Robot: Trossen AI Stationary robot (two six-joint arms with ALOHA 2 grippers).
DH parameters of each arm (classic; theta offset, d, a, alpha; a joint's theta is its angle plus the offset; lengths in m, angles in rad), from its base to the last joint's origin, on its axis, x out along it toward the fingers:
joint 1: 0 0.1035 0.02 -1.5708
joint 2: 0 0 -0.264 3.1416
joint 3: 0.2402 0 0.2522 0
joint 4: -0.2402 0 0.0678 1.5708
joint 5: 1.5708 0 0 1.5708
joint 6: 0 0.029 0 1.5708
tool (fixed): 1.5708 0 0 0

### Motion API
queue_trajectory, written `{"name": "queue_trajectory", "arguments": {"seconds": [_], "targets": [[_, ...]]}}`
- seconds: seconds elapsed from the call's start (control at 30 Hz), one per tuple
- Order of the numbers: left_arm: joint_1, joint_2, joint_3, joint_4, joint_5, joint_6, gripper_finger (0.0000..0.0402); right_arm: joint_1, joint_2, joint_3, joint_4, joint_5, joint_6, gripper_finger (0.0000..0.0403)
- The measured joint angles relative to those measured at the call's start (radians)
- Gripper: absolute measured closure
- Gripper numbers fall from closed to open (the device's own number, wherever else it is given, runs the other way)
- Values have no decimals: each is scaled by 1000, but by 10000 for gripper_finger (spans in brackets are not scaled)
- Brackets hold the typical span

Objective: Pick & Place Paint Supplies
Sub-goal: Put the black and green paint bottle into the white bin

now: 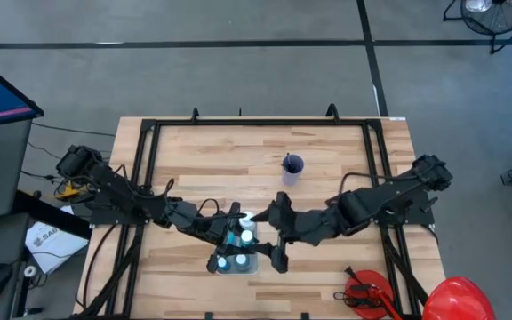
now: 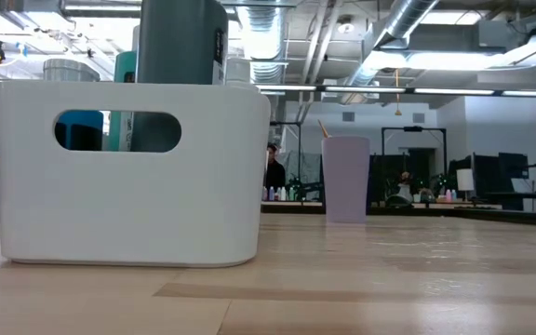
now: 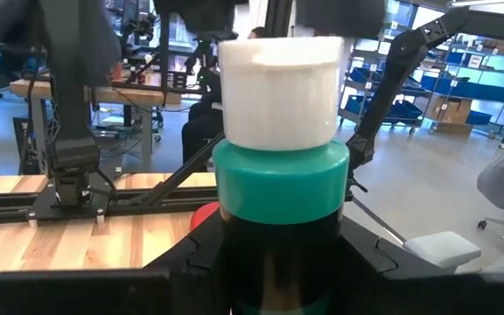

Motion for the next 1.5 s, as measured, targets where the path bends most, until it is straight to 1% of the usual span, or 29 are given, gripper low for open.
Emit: {"name": "queue_trajectory", "arguments": {"seconds": [0.1,0.2,0.4,0.5,0.97,1.5], "targets": [[0,0,0,0,0,0,284,-3,16,-3,-26,-2,-10,74],[4,0,0,-1,0,-4,284,-8,33,37,-10,-17,-11,74],[5,0,0,-4,-2,-11,284,-5,92,77,-72,-27,-36,77],[5,0,0,-5,-3,-11,284,2,79,95,-49,-24,-38,81],[5,0,0,-5,-2,-11,284,-4,85,90,-79,-10,-40,121],[5,0,0,-6,-2,-11,284,-4,84,90,-93,-10,-39,122]]}}
